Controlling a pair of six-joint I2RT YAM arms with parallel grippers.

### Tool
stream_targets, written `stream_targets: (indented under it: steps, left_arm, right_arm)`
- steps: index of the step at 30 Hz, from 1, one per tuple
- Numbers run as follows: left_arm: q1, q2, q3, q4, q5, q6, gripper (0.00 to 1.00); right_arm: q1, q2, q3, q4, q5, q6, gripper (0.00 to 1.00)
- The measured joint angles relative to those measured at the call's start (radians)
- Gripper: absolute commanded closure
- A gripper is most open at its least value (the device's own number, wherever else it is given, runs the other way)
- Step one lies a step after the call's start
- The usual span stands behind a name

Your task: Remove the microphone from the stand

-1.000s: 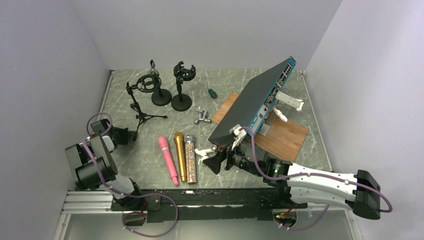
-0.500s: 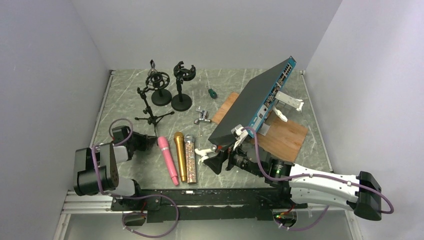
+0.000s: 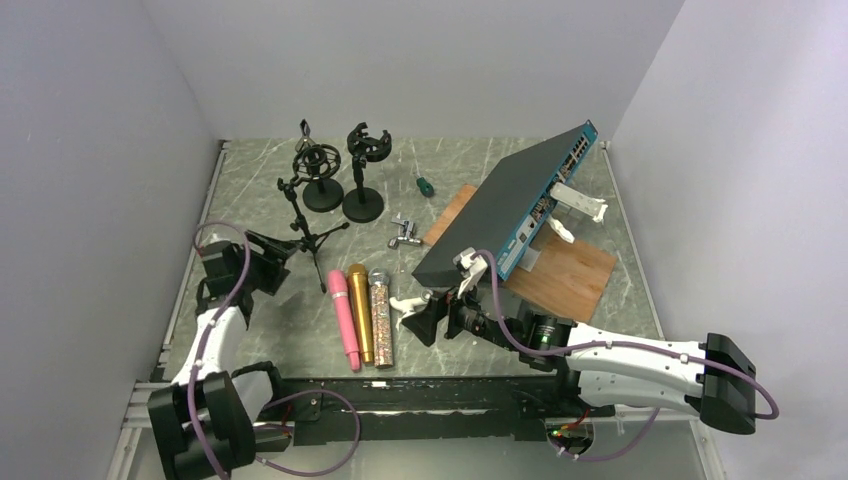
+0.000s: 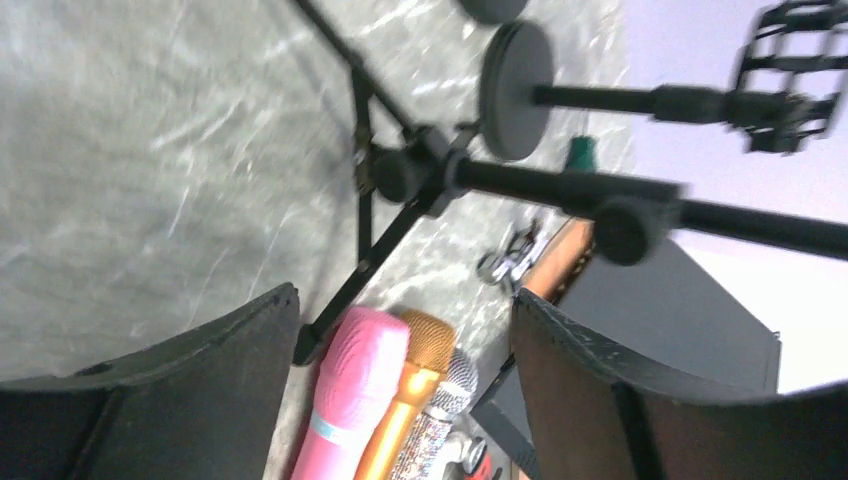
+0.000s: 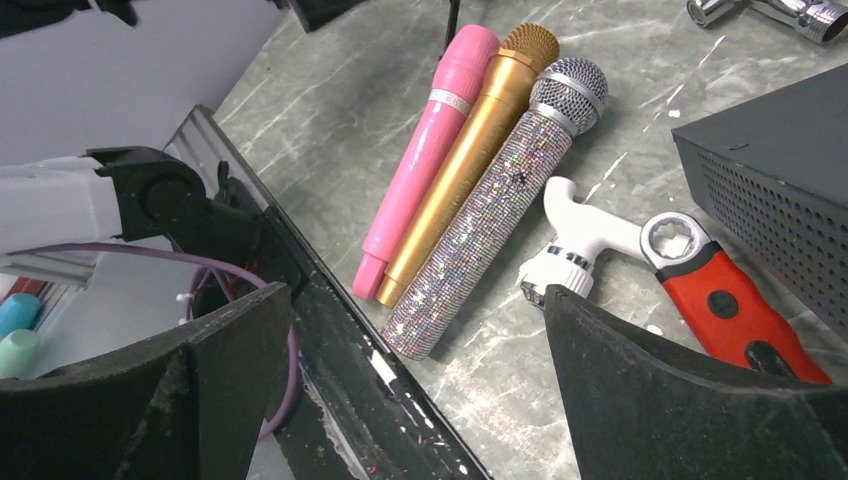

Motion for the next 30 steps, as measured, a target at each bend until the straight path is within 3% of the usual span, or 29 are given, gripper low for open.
stream_targets:
  steps: [4,9,15,22,30]
  left_arm:
    - [0.083,-0.067,0.055,-0.024,0.047,0.102,0.12]
    - [0.095,-0.124,0.140,-0.063,0.059,0.307,0.13]
    - [0.079,-0.002,0.198,0.000,0.111,0.366,0.16]
    - [-0.016,-0.003,0.196,0.031,0.092,0.427,0.16]
    - [-0.018,-0.010,0.190,0.091,0.110,0.449,0.15]
  right_arm:
    - [0.000,-0.004,0.001,-0.010,0.002,0.000,0.01]
    - [0.001,-0.032,-0.013,-0.012,-0.004,0.006,0.00]
    - [0.000,0.001,0.013,-0.017,-0.003,-0.018,0.00]
    - [-0.002,0.134,0.235,-0.080,-0.017,-0.089,0.00]
    - [0.002,0.215,0.486,-0.130,-0.041,-0.169,0.00]
